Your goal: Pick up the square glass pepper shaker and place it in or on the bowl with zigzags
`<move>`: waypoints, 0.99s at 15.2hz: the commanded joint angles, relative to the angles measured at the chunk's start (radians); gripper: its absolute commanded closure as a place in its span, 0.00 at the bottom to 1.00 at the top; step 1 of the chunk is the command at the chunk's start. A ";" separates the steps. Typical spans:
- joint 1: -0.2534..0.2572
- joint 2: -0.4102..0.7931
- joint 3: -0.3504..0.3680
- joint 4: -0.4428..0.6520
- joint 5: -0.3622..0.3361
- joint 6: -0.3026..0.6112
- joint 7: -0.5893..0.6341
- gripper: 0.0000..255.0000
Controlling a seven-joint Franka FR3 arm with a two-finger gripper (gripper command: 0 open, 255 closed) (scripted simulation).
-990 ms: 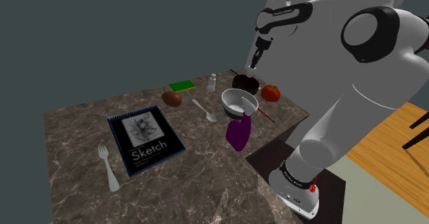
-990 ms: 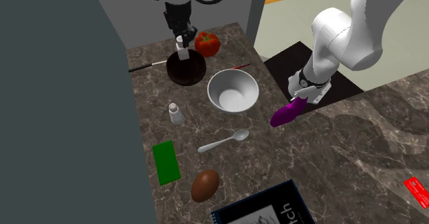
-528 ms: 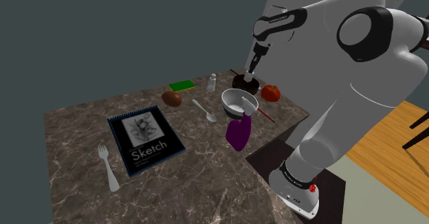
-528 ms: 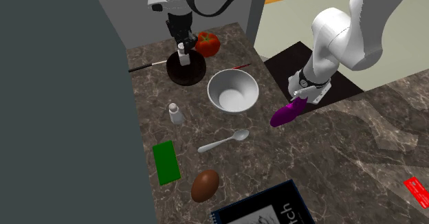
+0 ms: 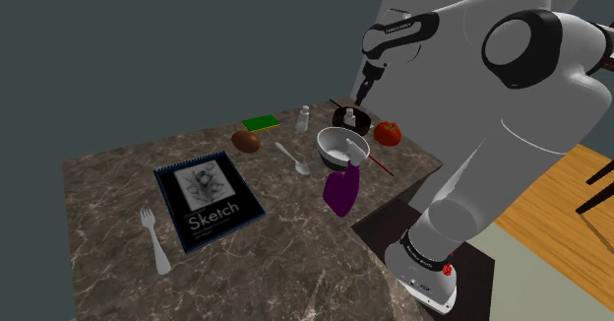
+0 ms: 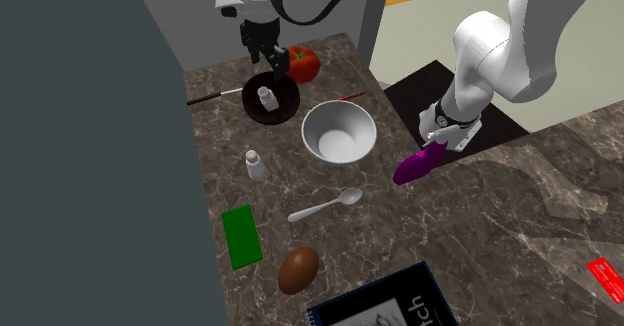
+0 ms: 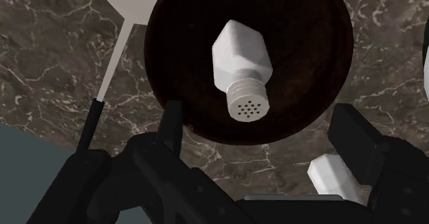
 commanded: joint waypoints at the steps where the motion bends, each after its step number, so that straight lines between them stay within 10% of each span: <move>1: 0.000 0.000 0.000 0.000 0.000 0.000 0.000 0.00; 15: 0.002 -0.055 0.004 0.071 -0.027 -0.122 0.019 0.00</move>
